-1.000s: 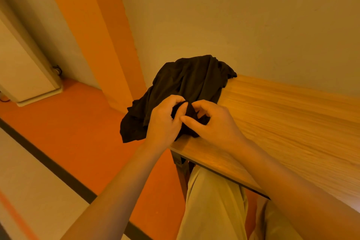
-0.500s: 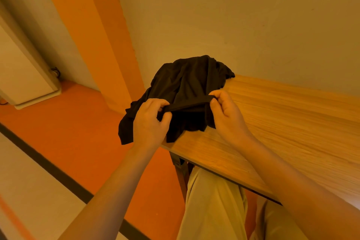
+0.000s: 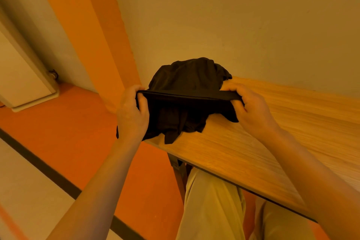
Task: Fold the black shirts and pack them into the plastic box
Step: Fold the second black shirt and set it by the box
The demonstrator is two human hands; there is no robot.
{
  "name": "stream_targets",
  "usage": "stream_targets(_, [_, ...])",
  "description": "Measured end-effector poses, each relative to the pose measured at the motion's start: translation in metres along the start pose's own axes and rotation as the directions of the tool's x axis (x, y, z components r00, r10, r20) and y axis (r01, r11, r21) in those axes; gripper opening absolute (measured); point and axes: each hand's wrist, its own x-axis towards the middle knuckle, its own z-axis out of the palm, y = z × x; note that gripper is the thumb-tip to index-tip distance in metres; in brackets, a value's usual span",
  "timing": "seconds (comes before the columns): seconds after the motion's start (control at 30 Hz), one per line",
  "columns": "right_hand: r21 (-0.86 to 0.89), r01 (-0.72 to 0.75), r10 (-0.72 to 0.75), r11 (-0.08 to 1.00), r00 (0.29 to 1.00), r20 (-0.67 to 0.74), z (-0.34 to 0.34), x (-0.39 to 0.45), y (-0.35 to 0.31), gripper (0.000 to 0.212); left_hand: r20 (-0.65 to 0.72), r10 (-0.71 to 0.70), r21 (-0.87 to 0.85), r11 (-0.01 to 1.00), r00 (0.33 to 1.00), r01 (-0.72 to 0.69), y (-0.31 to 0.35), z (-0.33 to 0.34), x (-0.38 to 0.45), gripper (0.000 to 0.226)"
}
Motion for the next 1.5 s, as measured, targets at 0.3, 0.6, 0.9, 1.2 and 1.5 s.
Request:
stream_targets(0.3, [0.162,0.104,-0.096,0.981,0.994,-0.054,-0.016,-0.016,-0.006,0.019,-0.016,0.022,0.051,0.998,1.000,-0.021,-0.003,0.002,-0.002,0.023])
stream_targets(0.6, [0.167,0.067,-0.079,0.984,0.995,0.067,0.001,-0.018,-0.020,0.022,0.399,0.266,-0.094,0.964,0.878,-0.249,0.031,0.004,-0.015,0.034])
stream_targets(0.9, [0.250,0.006,-0.024,0.968,0.997,0.069,0.011,-0.016,-0.025,0.016,0.454,0.262,-0.281,0.949,0.852,-0.142,0.036,0.019,-0.026,0.016])
stream_targets(1.2, [0.284,0.040,-0.079,0.958,0.989,0.126,0.012,-0.019,-0.033,0.018,0.515,0.213,-0.246,0.965,0.830,-0.095,0.039,0.012,-0.028,0.018])
stream_targets(1.5, [0.311,0.062,-0.090,0.948,0.993,0.076,0.008,-0.022,-0.031,0.019,0.527,0.319,-0.370,0.921,0.788,-0.124,0.044,0.002,-0.029,0.028])
